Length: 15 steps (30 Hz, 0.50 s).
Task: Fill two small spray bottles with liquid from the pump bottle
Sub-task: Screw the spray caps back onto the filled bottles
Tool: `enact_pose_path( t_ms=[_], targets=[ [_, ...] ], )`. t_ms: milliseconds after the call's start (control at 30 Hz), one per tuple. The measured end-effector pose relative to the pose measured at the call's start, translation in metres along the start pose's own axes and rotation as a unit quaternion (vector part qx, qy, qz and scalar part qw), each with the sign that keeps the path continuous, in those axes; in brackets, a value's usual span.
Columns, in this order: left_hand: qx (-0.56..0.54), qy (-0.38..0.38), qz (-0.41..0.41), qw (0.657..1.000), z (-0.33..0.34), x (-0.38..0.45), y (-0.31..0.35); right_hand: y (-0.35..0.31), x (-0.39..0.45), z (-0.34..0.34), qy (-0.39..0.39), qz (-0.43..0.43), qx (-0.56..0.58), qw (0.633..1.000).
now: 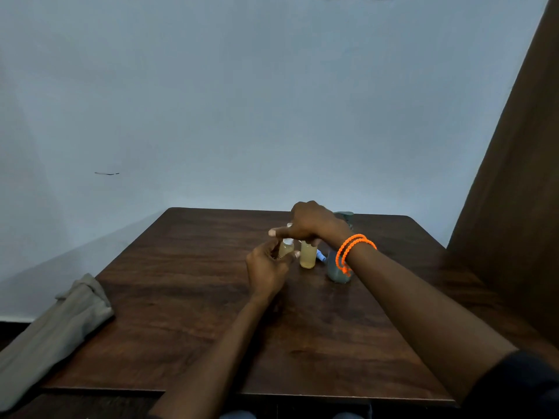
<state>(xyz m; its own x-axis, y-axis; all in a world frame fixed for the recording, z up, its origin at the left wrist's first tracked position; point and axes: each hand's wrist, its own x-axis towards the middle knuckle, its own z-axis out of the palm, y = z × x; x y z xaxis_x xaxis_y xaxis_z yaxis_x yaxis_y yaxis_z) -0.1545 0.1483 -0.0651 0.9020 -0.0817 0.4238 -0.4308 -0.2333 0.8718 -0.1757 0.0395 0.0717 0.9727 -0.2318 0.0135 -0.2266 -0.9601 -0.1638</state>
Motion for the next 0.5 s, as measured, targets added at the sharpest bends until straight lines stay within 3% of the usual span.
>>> enact_pose_path(
  t_ms=[133, 267, 333, 433, 500],
  targets=[
    [-0.001, -0.011, -0.017, 1.000, 0.002, 0.000, -0.005, 0.010, -0.012, -0.013, 0.079, -0.006, 0.098, 0.992],
    [-0.010, -0.018, -0.043, 0.999, 0.004, -0.003, -0.013, 0.036, -0.028, -0.004, 0.158, -0.014, 0.249, 0.955],
    [-0.013, -0.018, -0.054, 0.998, 0.004, -0.003, -0.016, 0.055, -0.032, -0.002, 0.245, -0.009, 0.302, 0.921],
    [0.002, -0.030, -0.067, 0.997, 0.002, -0.003, -0.014, 0.088, -0.034, -0.015, 0.422, 0.045, 0.353, 0.834],
    [0.005, -0.039, -0.074, 0.996, 0.001, -0.003, -0.012, 0.119, -0.027, -0.025, 0.454, 0.102, 0.366, 0.806]
  ],
)
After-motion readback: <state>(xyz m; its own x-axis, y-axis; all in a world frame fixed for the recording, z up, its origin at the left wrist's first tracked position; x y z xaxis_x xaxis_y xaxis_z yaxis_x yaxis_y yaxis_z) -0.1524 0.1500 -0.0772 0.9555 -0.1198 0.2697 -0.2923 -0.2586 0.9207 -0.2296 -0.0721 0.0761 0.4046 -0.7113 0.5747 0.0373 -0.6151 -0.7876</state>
